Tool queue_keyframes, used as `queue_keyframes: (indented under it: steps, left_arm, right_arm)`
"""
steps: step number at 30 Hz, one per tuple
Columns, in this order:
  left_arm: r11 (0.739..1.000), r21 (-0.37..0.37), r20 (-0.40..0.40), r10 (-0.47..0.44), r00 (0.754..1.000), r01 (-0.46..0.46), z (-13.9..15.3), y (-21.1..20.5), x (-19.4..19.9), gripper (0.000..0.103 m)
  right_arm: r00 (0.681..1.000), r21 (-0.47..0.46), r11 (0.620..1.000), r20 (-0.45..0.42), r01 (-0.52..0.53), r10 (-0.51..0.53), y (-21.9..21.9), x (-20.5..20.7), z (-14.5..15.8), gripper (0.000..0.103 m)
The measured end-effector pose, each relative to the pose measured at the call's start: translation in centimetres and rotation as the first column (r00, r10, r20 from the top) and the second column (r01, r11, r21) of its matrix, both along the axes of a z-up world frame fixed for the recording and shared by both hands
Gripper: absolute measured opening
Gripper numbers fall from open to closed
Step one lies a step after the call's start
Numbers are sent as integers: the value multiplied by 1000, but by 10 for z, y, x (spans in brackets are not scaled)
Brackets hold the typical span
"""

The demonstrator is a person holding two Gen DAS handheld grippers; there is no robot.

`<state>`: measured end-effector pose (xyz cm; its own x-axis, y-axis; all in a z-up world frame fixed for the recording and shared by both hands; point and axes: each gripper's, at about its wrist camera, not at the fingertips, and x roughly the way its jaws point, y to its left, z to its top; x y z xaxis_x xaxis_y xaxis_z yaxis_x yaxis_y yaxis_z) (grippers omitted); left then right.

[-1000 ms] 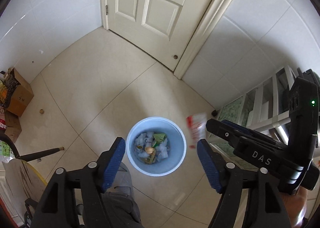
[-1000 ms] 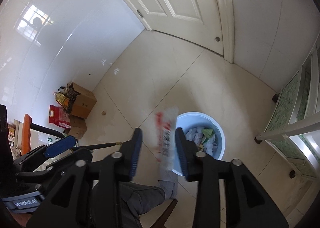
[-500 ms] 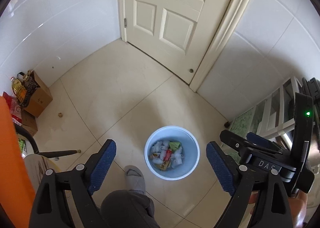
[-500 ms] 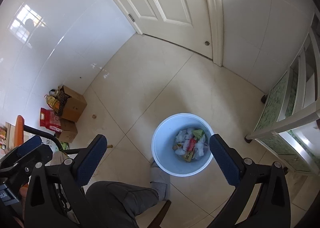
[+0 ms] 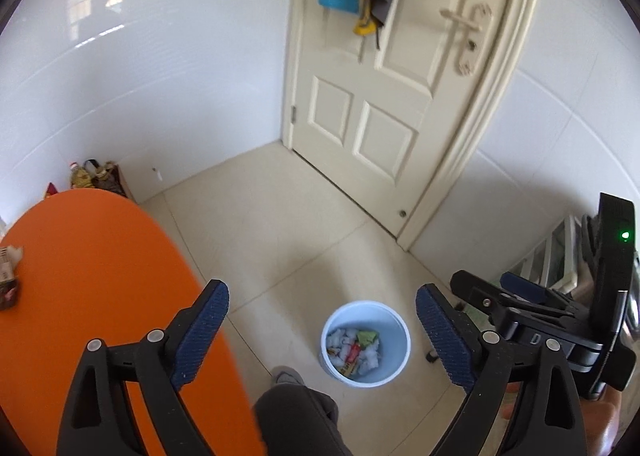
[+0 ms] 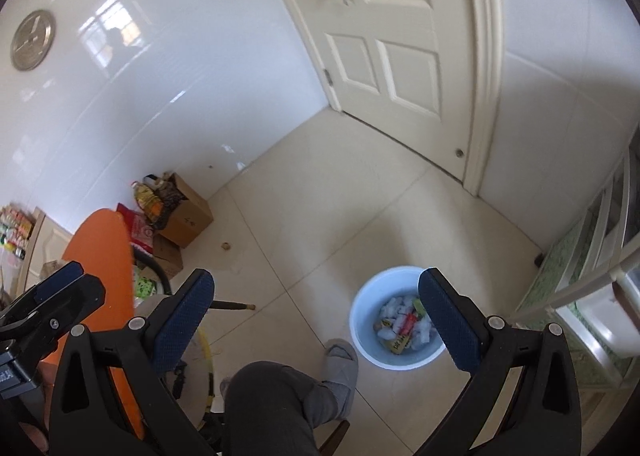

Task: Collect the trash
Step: 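Move both tools back to the trash on the orange table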

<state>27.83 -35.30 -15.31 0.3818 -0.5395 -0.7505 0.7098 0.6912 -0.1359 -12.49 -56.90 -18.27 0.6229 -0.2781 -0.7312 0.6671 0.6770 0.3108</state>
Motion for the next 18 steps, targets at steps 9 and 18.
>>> queue_keyframes:
  steps: [9, 18]
  left_arm:
    - [980, -107, 91, 179, 980, -169, 54, 143, -36, 95]
    - [899, -224, 166, 415, 894, -376, 94, 299, -105, 101]
  right_arm:
    - [982, -139, 979, 93, -151, 165, 88, 45, 73, 103]
    - [906, -280, 896, 149, -346, 396, 190, 87, 122, 103]
